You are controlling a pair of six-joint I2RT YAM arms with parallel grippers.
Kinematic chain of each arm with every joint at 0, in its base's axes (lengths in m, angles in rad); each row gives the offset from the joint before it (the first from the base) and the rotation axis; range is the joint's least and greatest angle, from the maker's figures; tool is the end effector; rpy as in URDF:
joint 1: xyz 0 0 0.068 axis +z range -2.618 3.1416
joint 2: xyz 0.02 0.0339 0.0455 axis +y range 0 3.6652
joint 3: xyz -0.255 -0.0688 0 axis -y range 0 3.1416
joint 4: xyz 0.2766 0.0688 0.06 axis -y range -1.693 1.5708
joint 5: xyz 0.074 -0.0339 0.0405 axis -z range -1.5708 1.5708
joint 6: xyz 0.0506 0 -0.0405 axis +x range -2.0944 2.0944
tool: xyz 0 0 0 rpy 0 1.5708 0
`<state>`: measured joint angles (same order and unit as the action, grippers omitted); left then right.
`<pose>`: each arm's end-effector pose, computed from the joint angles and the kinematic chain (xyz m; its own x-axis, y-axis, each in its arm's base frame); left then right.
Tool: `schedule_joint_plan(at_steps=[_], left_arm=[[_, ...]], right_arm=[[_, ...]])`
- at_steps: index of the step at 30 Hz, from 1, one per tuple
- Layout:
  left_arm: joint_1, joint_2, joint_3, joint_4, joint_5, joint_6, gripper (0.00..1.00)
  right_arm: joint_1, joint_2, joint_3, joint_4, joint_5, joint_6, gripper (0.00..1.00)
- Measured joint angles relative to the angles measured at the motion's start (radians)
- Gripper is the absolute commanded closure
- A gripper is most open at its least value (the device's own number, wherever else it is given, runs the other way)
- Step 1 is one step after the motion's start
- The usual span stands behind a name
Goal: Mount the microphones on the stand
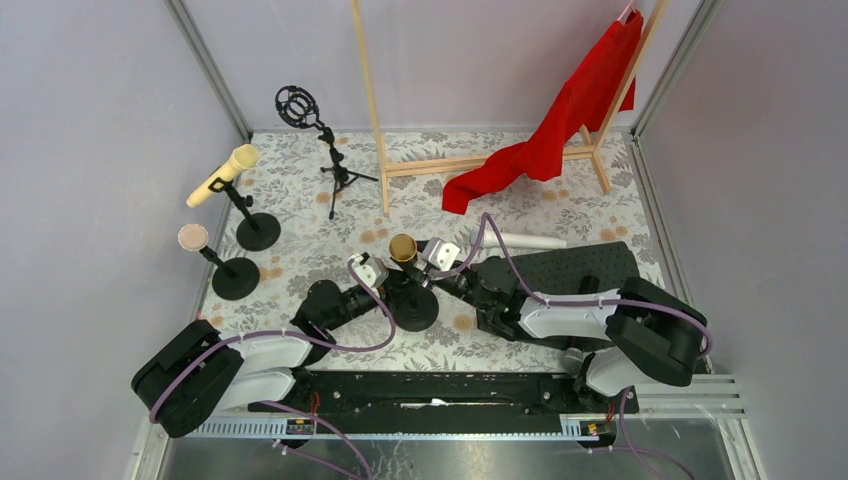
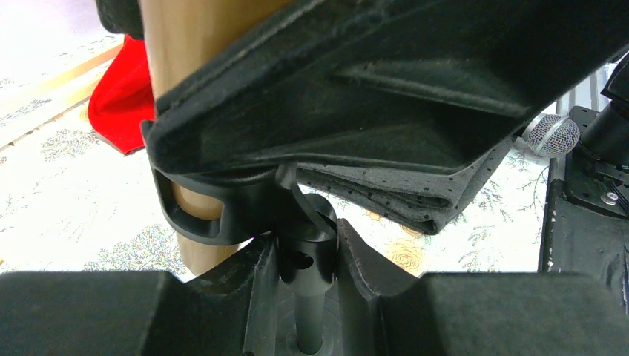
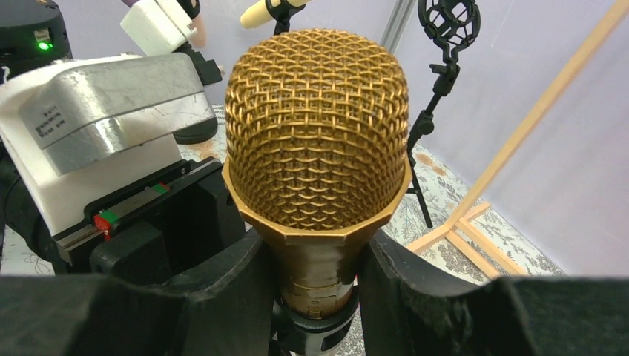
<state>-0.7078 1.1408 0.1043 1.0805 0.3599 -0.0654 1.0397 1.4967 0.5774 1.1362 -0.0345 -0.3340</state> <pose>0.1612 -0.1614 0.1431 -0.0239 -0.0601 -0.9979 0.8761 0.4795 -0.0498 0.1698 0.2925 0.2110 0.3911 0.0189 -0.9202 -0.7945 0.5116 -0.3272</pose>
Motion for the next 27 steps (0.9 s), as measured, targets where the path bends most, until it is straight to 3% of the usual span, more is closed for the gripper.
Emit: schedule_joint_plan(at_steps=[8, 17, 27], left_arm=[[0.0, 0.0, 0.0, 0.0, 0.0, -0.003, 1.0], [-0.002, 0.0, 0.0, -0.002, -0.001, 0.002, 1.0], [-0.013, 0.001, 0.0, 0.0, 0.016, 0.009, 1.0]], right_arm=[[-0.001, 0.024, -0.003, 0.014, 0.016, 0.007, 0.97], [-0.001, -0.031, 0.008, -0.081, 0.015, 0.005, 0.68], [-0.002, -0.118, -0.001, -0.177, -0.027, -0.02, 0.45]])
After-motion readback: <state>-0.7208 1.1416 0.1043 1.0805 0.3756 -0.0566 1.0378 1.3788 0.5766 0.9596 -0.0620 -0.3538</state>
